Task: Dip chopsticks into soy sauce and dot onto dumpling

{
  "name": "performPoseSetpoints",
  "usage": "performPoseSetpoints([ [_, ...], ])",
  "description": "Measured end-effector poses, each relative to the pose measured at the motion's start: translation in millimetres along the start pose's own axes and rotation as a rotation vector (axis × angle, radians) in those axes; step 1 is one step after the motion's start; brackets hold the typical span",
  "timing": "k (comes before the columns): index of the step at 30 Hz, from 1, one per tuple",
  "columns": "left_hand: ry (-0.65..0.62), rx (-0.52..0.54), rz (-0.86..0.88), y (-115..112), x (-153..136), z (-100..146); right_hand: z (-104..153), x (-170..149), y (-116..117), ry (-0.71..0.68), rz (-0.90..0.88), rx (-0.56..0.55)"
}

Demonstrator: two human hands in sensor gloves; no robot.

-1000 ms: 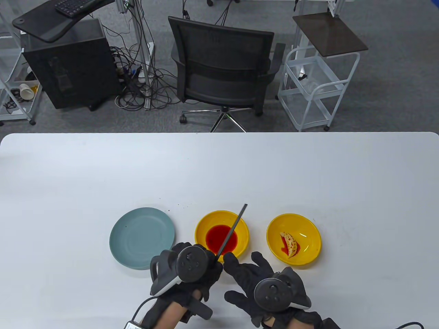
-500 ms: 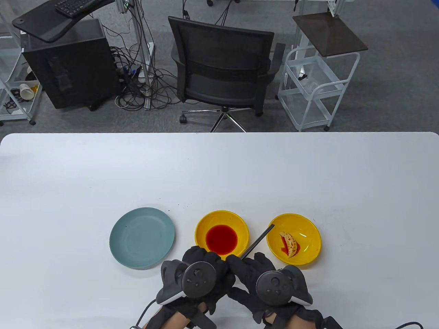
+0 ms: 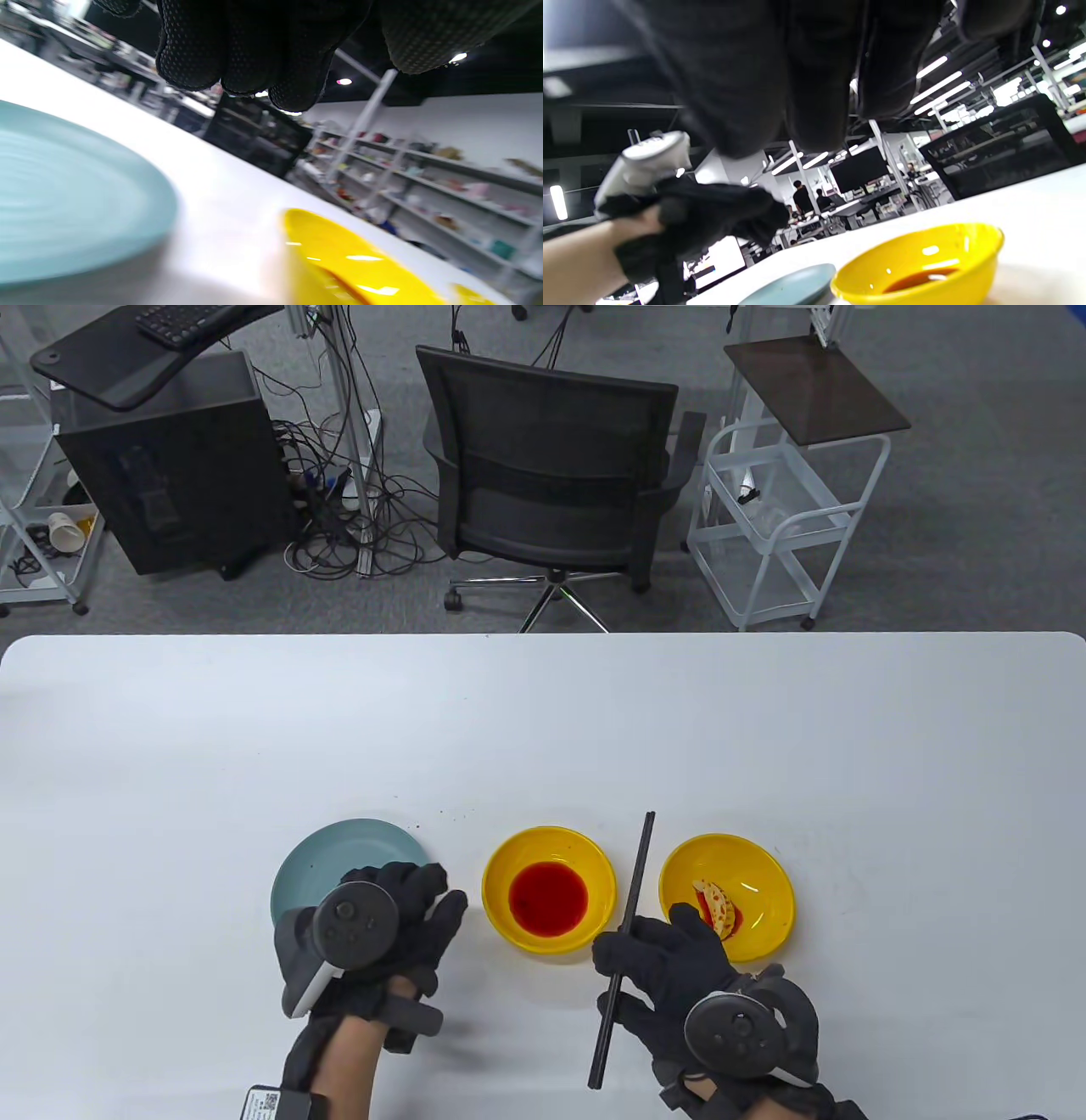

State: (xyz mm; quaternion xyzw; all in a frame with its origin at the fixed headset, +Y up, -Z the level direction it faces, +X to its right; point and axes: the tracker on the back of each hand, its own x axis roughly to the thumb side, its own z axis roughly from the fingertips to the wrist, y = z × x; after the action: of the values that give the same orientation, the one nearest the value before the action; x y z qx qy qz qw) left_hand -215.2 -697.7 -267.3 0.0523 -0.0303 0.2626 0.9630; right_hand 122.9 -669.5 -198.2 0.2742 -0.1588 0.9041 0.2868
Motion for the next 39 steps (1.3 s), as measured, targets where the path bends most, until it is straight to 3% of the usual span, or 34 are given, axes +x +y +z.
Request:
performPoseSetpoints([
  [4, 0.093, -0.01, -0.046, -1, -24, -6, 1, -1, -1, -0.033, -0.073, -0.001],
  [6, 0.113, -0.02, -0.062, -4, -28, -7, 0, -9, 0, -0.034, -0.26, 0.004],
  [8, 0.123, -0.039, -0.081, -7, -28, -7, -1, -18, 0, 0.053, -0.387, 0.044],
  [12, 0.115, -0.057, -0.095, -12, -21, -9, -8, -28, -6, 0.108, -0.384, 0.017],
  [15, 0.099, -0.076, -0.107, -16, -15, -10, -20, -29, -3, 0.163, -0.341, 0.07],
  [22, 0.084, -0.088, -0.17, -20, -13, -10, -42, -30, 38, 0.258, -0.307, 0.201],
  [27, 0.074, -0.082, -0.216, -20, -11, -10, -37, -32, 51, 0.265, -0.287, 0.113],
  [32, 0.081, -0.11, -0.209, -24, -11, -13, -34, -35, 46, 0.258, -0.278, 0.056],
  [39, 0.079, -0.117, -0.218, -26, -10, -12, -28, -44, 44, 0.271, -0.306, 0.101],
])
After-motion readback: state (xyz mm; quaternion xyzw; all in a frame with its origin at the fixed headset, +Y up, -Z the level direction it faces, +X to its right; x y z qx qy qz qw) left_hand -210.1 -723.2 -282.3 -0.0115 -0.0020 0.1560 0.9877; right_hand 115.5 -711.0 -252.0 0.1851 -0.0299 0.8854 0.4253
